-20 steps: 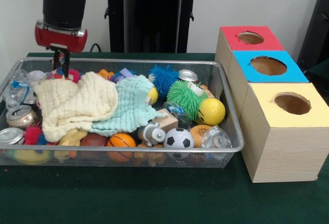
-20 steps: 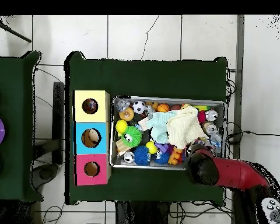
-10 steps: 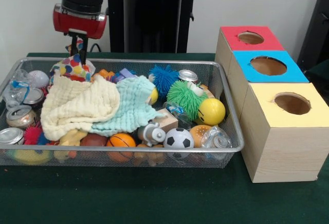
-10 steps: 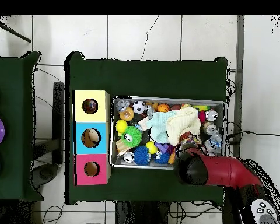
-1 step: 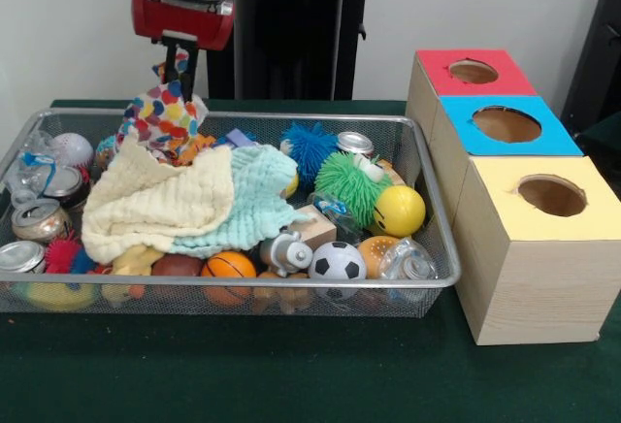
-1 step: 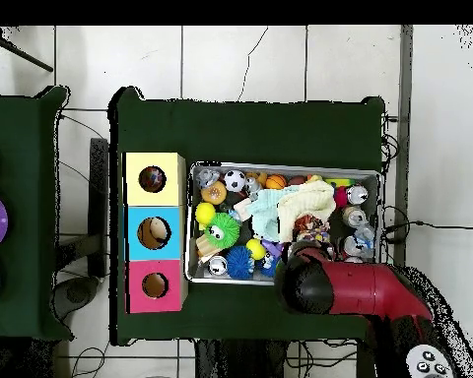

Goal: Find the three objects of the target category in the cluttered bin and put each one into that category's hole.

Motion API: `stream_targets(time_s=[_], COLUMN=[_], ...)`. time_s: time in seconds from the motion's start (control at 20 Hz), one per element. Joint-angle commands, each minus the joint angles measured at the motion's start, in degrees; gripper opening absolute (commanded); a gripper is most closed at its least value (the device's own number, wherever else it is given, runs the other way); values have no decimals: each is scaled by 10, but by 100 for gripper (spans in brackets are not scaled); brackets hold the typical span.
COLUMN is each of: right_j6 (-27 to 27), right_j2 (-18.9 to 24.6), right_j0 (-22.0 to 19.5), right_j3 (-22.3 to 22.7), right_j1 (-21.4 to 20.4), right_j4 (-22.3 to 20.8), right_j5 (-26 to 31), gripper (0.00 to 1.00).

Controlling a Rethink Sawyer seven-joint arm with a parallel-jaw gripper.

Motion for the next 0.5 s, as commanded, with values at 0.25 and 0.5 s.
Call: stream_targets(time_s=[0.25, 0.5], right_j6=[22, 16], right_j2=[45, 45], right_j0=[37, 43], right_j3=[40, 37], right_j1=[-77, -78], right_j4=[74, 88], right_j5=[116, 126], gripper=[0, 0])
